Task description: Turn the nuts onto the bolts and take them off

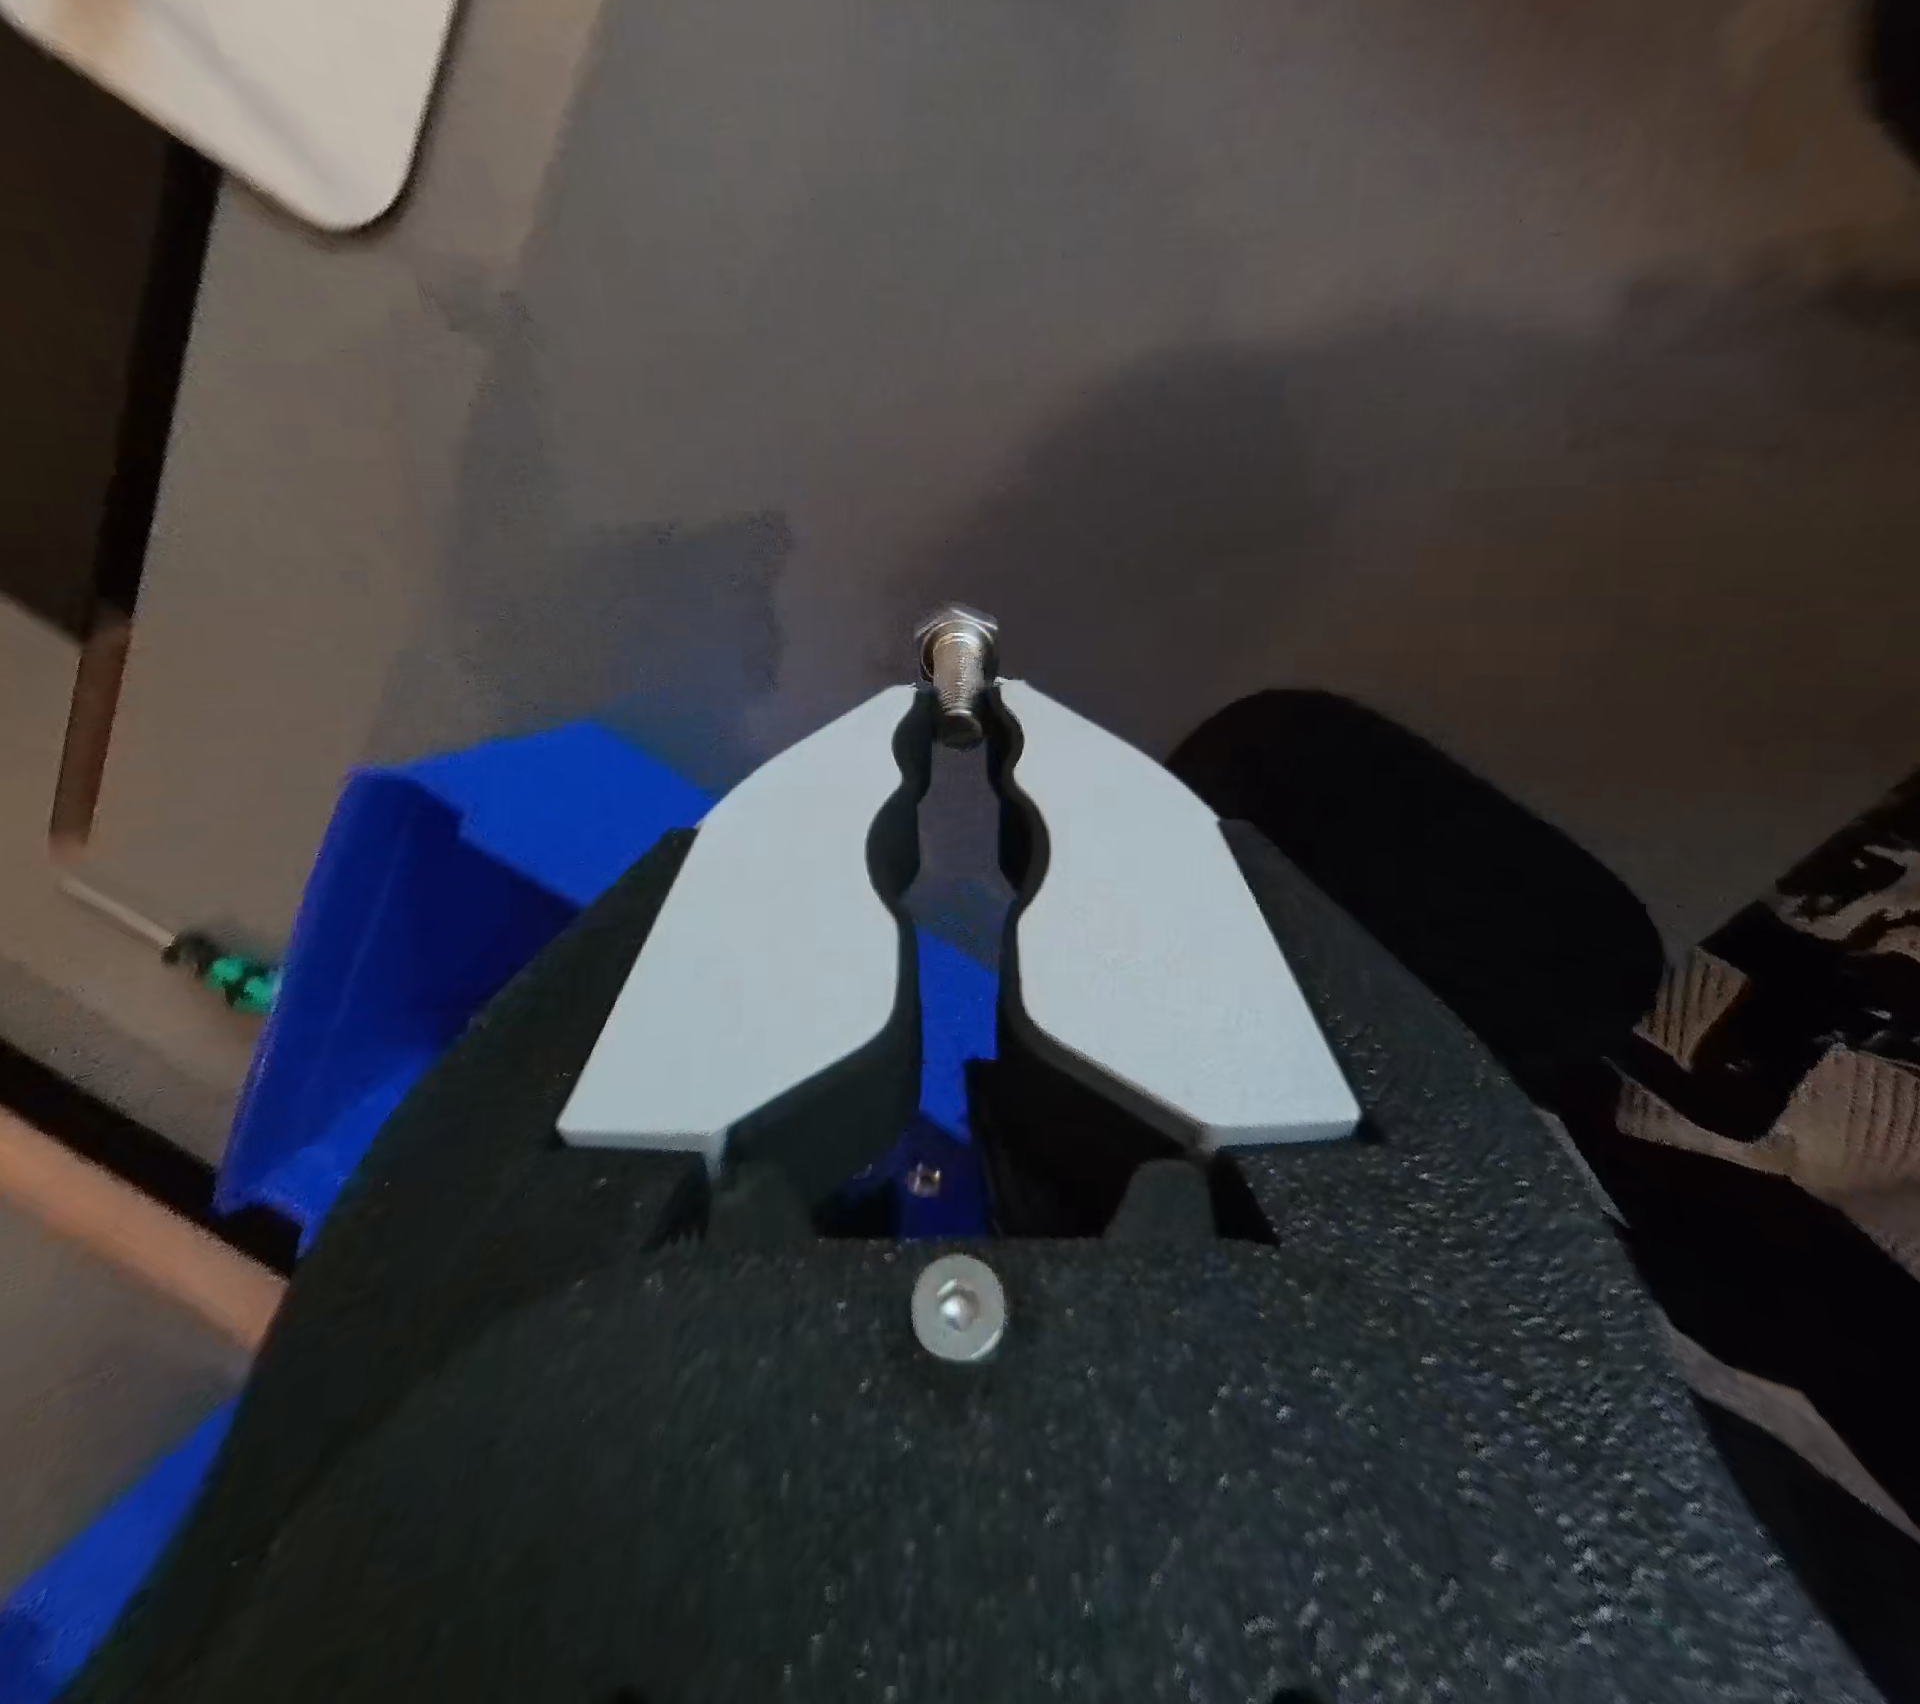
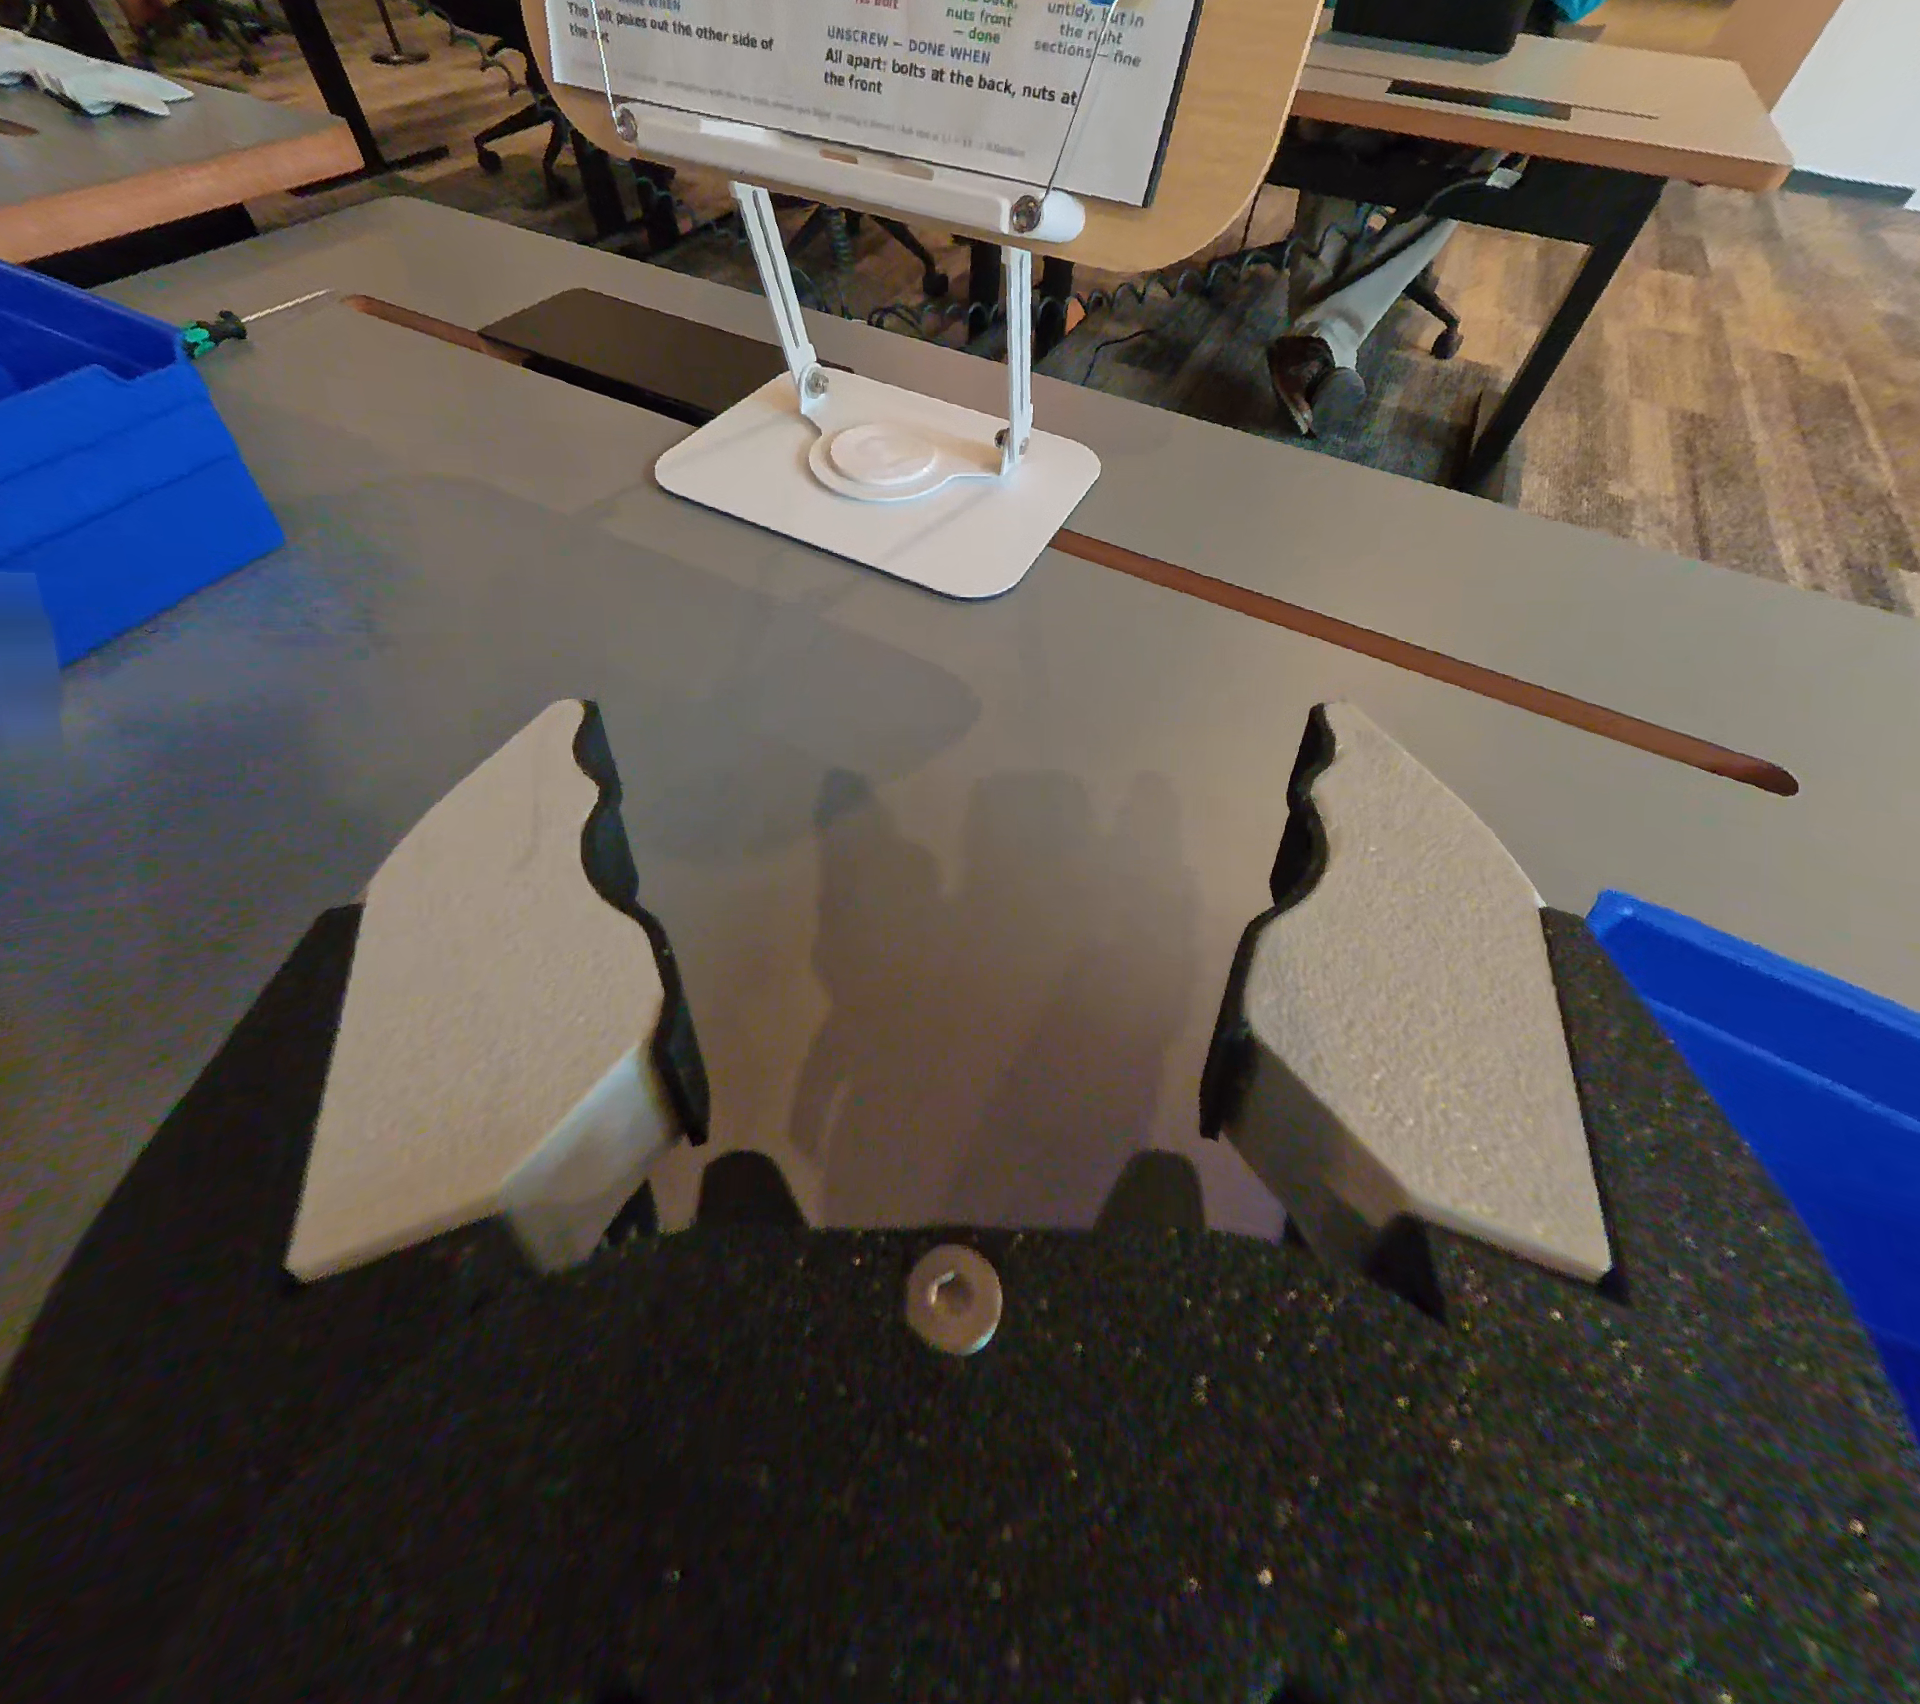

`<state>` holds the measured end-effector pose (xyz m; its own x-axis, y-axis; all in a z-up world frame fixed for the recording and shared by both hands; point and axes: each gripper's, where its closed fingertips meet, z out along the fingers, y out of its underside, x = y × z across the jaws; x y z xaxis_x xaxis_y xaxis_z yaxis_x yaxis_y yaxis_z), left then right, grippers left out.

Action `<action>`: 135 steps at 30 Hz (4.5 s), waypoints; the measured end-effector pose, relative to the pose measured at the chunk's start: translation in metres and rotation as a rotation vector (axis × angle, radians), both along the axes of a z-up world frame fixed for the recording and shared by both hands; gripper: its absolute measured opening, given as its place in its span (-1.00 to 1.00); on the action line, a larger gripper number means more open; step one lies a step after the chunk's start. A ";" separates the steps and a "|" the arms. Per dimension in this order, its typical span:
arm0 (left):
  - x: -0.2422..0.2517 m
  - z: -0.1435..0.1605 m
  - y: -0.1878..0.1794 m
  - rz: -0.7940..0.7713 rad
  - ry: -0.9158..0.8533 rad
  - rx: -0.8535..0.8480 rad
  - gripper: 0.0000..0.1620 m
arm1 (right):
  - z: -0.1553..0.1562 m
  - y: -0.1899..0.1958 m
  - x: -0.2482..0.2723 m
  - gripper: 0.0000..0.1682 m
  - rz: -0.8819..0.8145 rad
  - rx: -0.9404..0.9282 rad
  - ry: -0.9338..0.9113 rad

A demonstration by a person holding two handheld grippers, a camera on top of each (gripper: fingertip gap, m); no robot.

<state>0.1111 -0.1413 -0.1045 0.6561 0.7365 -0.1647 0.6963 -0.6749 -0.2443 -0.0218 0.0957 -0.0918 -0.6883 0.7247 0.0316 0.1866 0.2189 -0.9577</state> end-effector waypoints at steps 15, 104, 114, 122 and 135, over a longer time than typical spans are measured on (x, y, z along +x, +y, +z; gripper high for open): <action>0.038 -0.099 0.106 -0.249 -0.167 -0.045 -0.87 | -0.002 0.000 0.001 0.43 0.006 0.017 0.005; 0.142 -0.139 -0.229 0.640 -0.258 0.049 -0.50 | -0.010 -0.008 0.002 0.41 0.011 0.080 0.002; 0.146 -0.139 -0.229 0.617 -0.290 0.023 -0.75 | -0.010 -0.008 0.002 0.41 0.009 0.081 0.002; 0.137 -0.098 -0.214 0.540 -0.242 -0.001 -0.76 | -0.013 -0.009 0.001 0.41 0.008 0.096 -0.002; 0.059 0.003 -0.033 -0.022 -0.025 -0.032 -0.76 | -0.017 -0.012 0.002 0.41 0.021 0.104 -0.011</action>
